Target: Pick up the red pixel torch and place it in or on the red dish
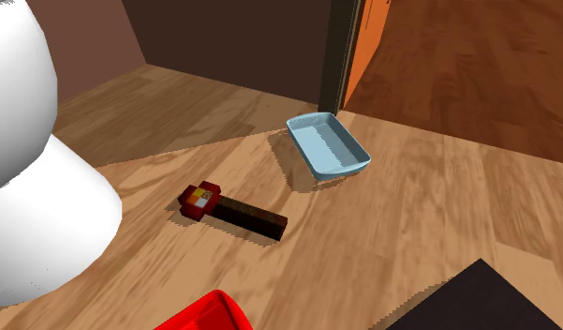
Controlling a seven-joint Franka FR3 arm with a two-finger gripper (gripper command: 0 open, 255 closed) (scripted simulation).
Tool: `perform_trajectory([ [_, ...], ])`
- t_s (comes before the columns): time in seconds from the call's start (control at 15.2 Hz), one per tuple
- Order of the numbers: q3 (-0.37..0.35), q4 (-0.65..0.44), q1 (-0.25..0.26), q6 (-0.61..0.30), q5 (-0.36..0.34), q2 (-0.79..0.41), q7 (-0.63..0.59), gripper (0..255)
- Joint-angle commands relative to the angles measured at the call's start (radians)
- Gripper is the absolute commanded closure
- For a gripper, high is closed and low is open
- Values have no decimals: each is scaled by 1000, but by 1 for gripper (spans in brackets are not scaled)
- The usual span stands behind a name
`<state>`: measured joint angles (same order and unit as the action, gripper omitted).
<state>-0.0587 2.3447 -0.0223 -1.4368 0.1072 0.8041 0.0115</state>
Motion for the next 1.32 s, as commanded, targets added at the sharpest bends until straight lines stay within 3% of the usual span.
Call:
perform_trajectory([
  [0.0, 0, 0, 0, 0, 0, 0, 0, 0],
  [0.66, -12, 129, 25, -373, -10, -223, 107, 0],
  [1.25, -28, 117, 43, -687, -21, -530, 188, 0],
])
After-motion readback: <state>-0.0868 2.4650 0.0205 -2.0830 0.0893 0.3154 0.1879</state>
